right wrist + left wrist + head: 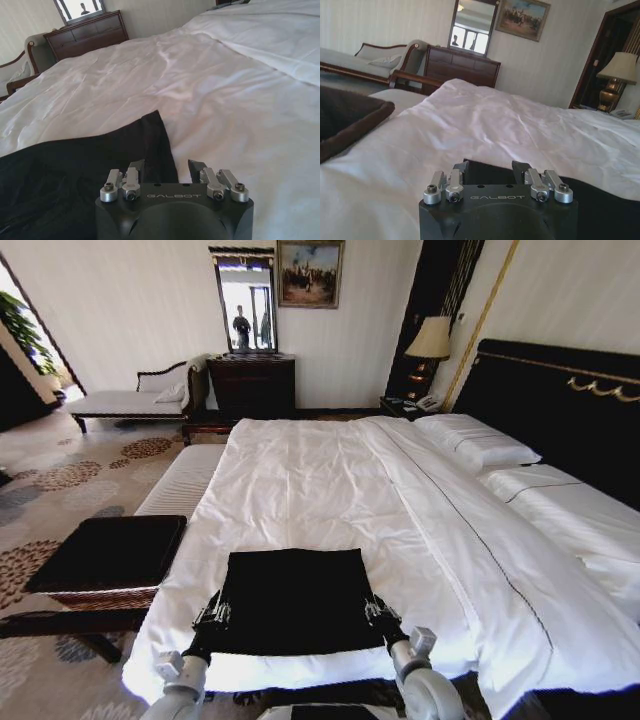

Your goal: Fold the clothes on the bed and place them into the basket.

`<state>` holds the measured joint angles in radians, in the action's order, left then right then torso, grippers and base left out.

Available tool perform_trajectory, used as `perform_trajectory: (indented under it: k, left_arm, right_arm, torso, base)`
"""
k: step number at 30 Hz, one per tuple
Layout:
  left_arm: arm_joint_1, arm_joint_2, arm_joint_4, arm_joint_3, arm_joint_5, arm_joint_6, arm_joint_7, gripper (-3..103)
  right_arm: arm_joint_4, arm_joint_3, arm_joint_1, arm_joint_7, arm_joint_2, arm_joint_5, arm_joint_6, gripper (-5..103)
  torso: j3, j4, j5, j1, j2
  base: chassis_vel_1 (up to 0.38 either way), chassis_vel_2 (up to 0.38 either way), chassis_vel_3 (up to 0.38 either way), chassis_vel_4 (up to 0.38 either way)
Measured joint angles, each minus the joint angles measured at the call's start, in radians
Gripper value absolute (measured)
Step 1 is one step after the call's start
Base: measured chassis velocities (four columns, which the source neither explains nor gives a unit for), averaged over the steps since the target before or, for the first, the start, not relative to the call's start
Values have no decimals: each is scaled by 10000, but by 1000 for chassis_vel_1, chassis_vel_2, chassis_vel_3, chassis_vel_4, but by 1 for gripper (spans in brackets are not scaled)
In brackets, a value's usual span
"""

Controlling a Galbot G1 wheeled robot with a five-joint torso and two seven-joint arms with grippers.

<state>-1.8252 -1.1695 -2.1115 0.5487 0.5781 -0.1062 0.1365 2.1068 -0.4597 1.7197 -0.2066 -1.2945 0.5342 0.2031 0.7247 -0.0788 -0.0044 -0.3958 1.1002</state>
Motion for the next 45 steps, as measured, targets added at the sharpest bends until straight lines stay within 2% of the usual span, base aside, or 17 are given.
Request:
perform_trajectory:
  k: [3, 4, 6, 7, 8, 9, 11, 15, 20, 28, 32, 39, 40, 41, 43, 44, 45]
  left_arm:
    - [523, -12, 88, 312, 220, 302, -61, 63]
    - [762, -8, 188, 353, 313, 381, -49, 63]
    - [1735, 133, 700, 365, 997, 771, 204, 74]
    - [1735, 133, 700, 365, 997, 771, 204, 74]
    - [2190, 188, 962, 316, 1418, 1021, 366, 80]
    - [2460, 227, 1130, 268, 1672, 1164, 464, 85]
    - [3364, 435, 1886, 47, 2336, 1583, 633, 95]
    - [4109, 649, 2820, -299, 2444, 1699, 674, 100]
    - [4534, 734, 3350, -797, 2224, 1765, 616, 100]
    - [3946, 388, 3046, -868, 1793, 1719, 408, 100]
    - [3766, 326, 2941, -760, 1574, 1610, 307, 100]
    - [3519, 183, 2779, -551, 1465, 1509, 247, 100]
    - [3499, 179, 2765, -531, 1495, 1509, 247, 100]
    - [3493, 179, 2765, -515, 1533, 1509, 247, 100]
    - [3494, 179, 2766, -511, 1564, 1509, 250, 100]
    - [3494, 179, 2766, -511, 1579, 1509, 252, 100]
    - [3499, 180, 2767, -513, 1617, 1513, 262, 100]
  right_arm:
    - [68, -280, -223, -23, 145, 148, 40, 63]
    - [31, -325, -376, -33, 200, 216, 62, 63]
    - [-430, -355, -1350, -135, 513, 878, 351, 74]
    - [-430, -355, -1350, -135, 513, 878, 351, 74]
    - [-739, -303, -1940, -195, 704, 1513, 612, 80]
    - [-906, -258, -2219, -207, 799, 1879, 740, 80]
    - [-1889, 53, -3521, -237, 1308, 3288, 1260, 95]
    - [-2933, 449, -4862, -62, 1816, 4100, 1621, 100]
    - [-4519, 979, -6319, 393, 2123, 4658, 1927, 100]
    - [-5993, 1184, -6824, 1215, 1846, 4722, 1962, 100]
    - [-6130, 1186, -6926, 1315, 1621, 5060, 2044, 102]
    - [-6254, 1248, -7005, 1366, 1235, 5326, 2155, 94]
    - [-6246, 1282, -6999, 1366, 1231, 5314, 2161, 91]
    - [-6253, 1332, -6988, 1368, 1230, 5262, 2162, 84]
    - [-6264, 1345, -6975, 1371, 1230, 5230, 2162, 84]
    - [-6268, 1346, -6968, 1373, 1230, 5219, 2162, 79]
    - [-6270, 1346, -6954, 1377, 1230, 5202, 2162, 79]
  torso:
    - [0, -2, 0, 1, 0]
    - [-1, 0, 0, 1, 0]
    - [1, -2, 1, 0, -1]
    - [1, -2, 1, 0, -1]
    - [1, 1, 0, -1, -2]
    - [3, 2, -1, -1, -3]
    - [4, 1, 2, -4, -4]
    - [4, 0, -2, -4, -4]
    - [4, 1, 0, -5, -4]
    - [0, 0, -2, 0, -2]
    - [0, 0, -1, 0, -2]
    - [0, 0, -1, 0, 0]
    - [0, 0, -2, 0, 0]
    - [0, 0, -2, 0, 0]
    - [0, 0, -1, 0, -1]
    - [0, 0, -1, 0, -1]
    - [0, 0, -2, 0, 0]
  base:
    - [0, 0, 0, 0]
    - [0, 0, 0, 0]
    - [0, 0, 0, 0]
    - [0, 0, 0, 0]
    - [0, 0, 0, 0]
    - [0, 0, 0, 0]
    - [0, 0, 0, 0]
    - [0, 0, 0, 0]
    - [0, 0, 0, 0]
    - [0, 0, 0, 0]
    - [0, 0, 0, 0]
    - [0, 0, 0, 0]
    - [0, 0, 0, 0]
    - [0, 0, 0, 0]
    - [0, 0, 0, 0]
    - [0, 0, 0, 0]
    - [0, 0, 0, 0]
